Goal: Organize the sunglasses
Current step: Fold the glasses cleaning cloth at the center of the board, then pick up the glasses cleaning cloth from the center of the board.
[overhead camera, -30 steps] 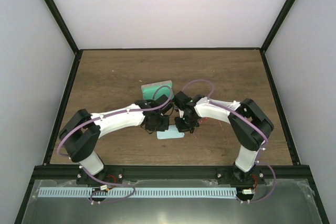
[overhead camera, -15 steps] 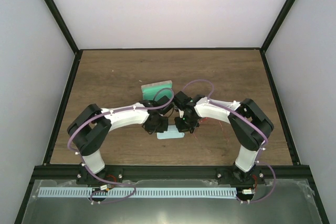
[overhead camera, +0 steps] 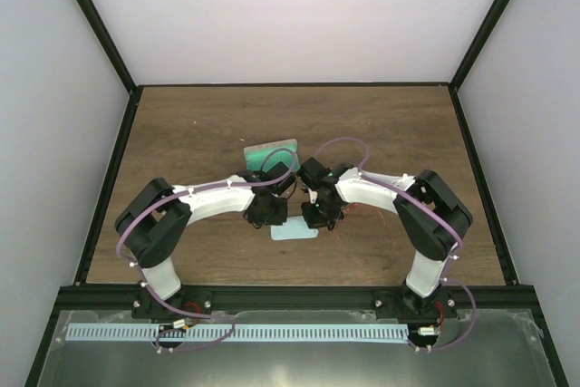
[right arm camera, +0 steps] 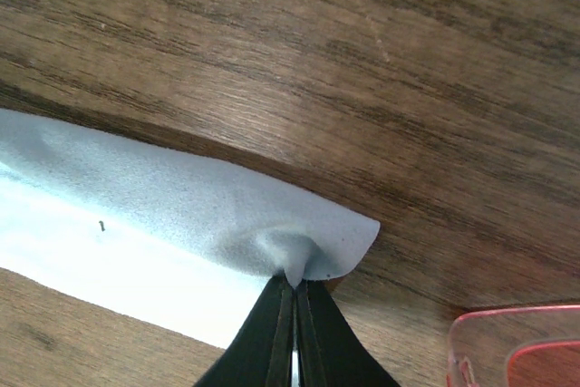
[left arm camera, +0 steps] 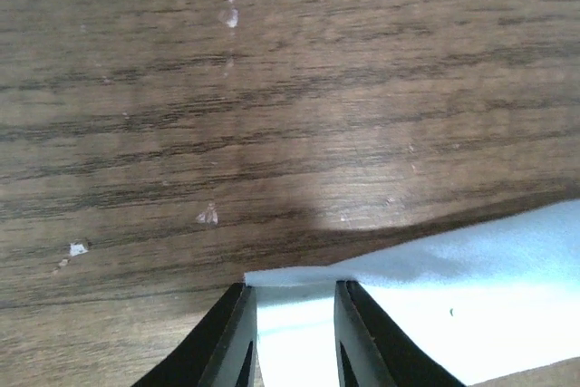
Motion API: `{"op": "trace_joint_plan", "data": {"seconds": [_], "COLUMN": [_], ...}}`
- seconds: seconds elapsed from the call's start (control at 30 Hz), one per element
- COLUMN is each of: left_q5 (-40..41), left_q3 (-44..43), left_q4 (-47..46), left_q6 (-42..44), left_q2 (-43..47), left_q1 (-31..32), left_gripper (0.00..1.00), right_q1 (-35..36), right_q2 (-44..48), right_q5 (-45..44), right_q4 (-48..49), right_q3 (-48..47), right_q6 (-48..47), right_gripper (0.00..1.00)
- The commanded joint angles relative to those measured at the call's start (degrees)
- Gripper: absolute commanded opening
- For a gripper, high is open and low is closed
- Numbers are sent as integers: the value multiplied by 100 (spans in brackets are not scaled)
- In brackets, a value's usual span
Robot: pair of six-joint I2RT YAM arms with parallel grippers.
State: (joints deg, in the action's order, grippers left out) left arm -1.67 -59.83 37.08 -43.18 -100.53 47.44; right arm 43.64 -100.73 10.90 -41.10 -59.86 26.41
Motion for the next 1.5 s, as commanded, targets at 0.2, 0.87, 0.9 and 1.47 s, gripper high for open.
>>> {"op": "trace_joint_plan", "data": {"seconds": [0.2, 0.87, 0.9, 1.47], "left_q5": [323, 19, 9, 4], "left_q3": [-203, -126, -125, -57], "left_q4": [594, 580, 571, 565], "left_q6": [-177, -136, -118, -135], "left_q2": [497, -112, -142, -201], "left_q1": [36, 300, 306, 304], "left_gripper": [37, 37, 37, 10], "right_q1": [31, 34, 35, 35], "right_q2": [-219, -195, -193, -188], "right_q5": [-11, 13, 6, 20], "right_q4": [-63, -67, -71, -82], "right_q3": [-28, 31, 35, 20], "right_q6": [-60, -34, -34, -47], "right_gripper": [2, 2, 2, 2]}}
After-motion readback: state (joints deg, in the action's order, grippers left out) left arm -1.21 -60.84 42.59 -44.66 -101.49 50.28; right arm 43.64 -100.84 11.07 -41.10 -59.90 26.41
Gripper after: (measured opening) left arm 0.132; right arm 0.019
